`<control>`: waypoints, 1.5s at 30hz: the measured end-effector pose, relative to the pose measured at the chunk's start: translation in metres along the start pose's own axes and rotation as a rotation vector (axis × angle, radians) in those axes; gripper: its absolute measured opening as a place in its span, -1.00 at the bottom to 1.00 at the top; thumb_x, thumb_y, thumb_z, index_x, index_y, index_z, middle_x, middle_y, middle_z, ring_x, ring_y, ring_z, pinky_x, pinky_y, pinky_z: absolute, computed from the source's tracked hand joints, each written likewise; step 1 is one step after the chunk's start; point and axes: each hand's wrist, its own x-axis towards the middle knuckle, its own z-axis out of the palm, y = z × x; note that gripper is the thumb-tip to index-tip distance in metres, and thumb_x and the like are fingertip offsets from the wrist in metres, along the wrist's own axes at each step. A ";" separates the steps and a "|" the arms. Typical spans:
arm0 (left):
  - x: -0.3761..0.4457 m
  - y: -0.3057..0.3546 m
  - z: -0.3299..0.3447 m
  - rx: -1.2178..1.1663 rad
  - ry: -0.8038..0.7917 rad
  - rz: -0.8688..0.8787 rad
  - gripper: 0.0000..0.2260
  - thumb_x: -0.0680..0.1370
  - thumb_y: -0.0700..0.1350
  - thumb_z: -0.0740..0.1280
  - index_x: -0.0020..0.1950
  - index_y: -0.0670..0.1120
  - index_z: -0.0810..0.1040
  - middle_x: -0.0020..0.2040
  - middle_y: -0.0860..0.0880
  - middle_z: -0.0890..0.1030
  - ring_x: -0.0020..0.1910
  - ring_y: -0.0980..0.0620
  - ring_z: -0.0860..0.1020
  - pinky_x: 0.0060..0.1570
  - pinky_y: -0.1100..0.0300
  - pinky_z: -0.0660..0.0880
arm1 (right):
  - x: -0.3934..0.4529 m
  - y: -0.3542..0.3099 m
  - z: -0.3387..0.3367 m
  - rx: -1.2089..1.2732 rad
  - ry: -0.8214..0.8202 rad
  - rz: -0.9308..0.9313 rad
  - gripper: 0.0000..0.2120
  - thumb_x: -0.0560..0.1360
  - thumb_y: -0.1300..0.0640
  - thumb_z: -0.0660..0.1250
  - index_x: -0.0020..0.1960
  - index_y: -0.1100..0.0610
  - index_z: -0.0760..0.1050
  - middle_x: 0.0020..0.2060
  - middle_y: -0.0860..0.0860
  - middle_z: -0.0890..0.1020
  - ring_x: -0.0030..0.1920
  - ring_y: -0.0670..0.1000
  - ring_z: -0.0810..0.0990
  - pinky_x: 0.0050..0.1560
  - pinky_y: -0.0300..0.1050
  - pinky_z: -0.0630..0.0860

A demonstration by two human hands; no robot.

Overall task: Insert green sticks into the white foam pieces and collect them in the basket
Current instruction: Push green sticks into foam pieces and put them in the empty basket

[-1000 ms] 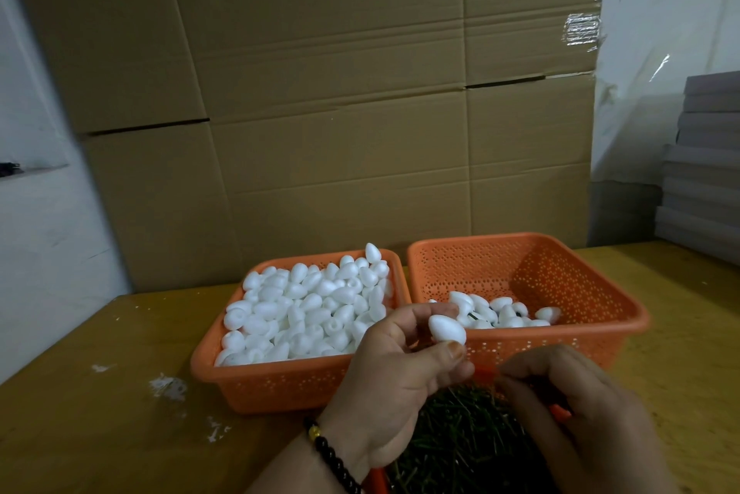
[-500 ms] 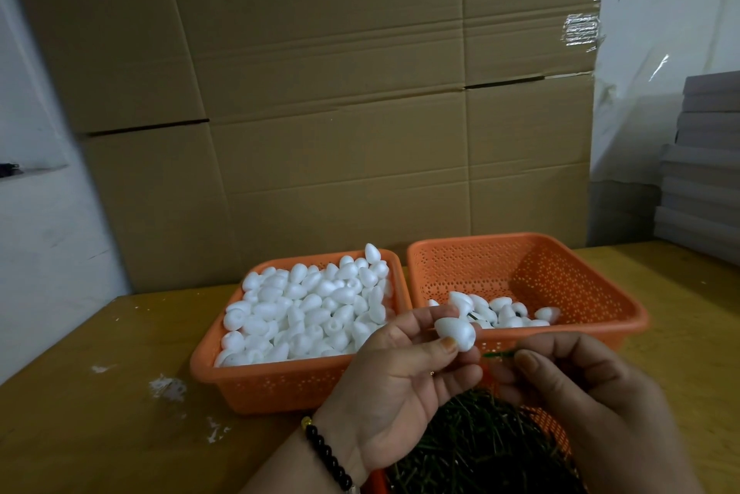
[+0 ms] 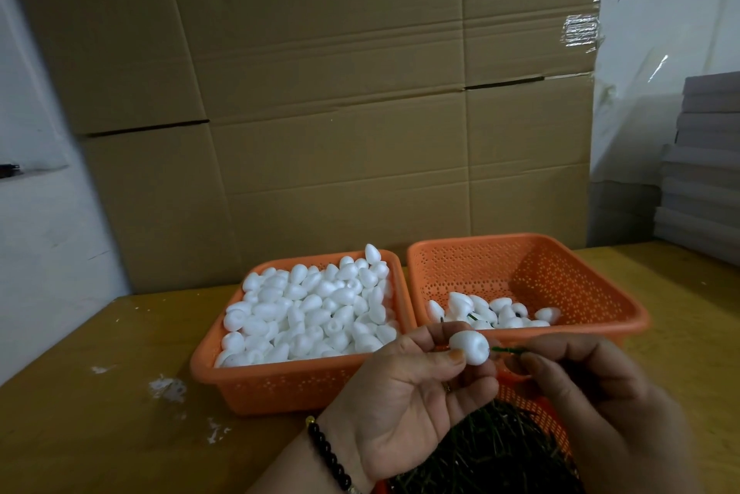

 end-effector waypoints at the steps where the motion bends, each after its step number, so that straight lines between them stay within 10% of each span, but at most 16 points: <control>1: 0.000 -0.001 0.000 0.012 0.000 -0.002 -0.78 0.40 -0.41 0.34 0.00 -0.26 0.64 -0.11 -0.25 0.62 -0.16 -0.09 0.64 -0.17 0.08 0.62 | -0.001 0.002 -0.001 -0.047 -0.005 -0.057 -0.90 0.42 0.05 0.46 -0.07 -0.08 0.62 -0.19 -0.04 0.71 -0.20 -0.02 0.70 -0.24 0.02 0.65; 8: 0.001 -0.005 0.001 0.071 0.019 0.000 -0.79 0.39 -0.40 0.36 -0.02 -0.23 0.64 -0.07 -0.23 0.63 -0.15 -0.06 0.64 -0.19 0.10 0.61 | 0.004 -0.004 -0.001 -0.327 -0.085 -0.376 -0.90 0.46 0.01 0.32 -0.06 -0.05 0.57 -0.04 -0.26 0.60 -0.05 -0.25 0.61 -0.09 -0.43 0.47; 45: 0.000 -0.011 0.005 0.096 0.055 0.038 -0.75 0.40 -0.40 0.36 0.06 -0.25 0.55 -0.07 -0.23 0.63 -0.13 -0.08 0.63 -0.20 0.12 0.61 | 0.007 0.000 -0.002 -0.337 -0.085 -0.359 -0.90 0.40 0.00 0.32 -0.13 -0.05 0.59 -0.16 -0.26 0.61 -0.10 -0.30 0.59 -0.08 -0.50 0.44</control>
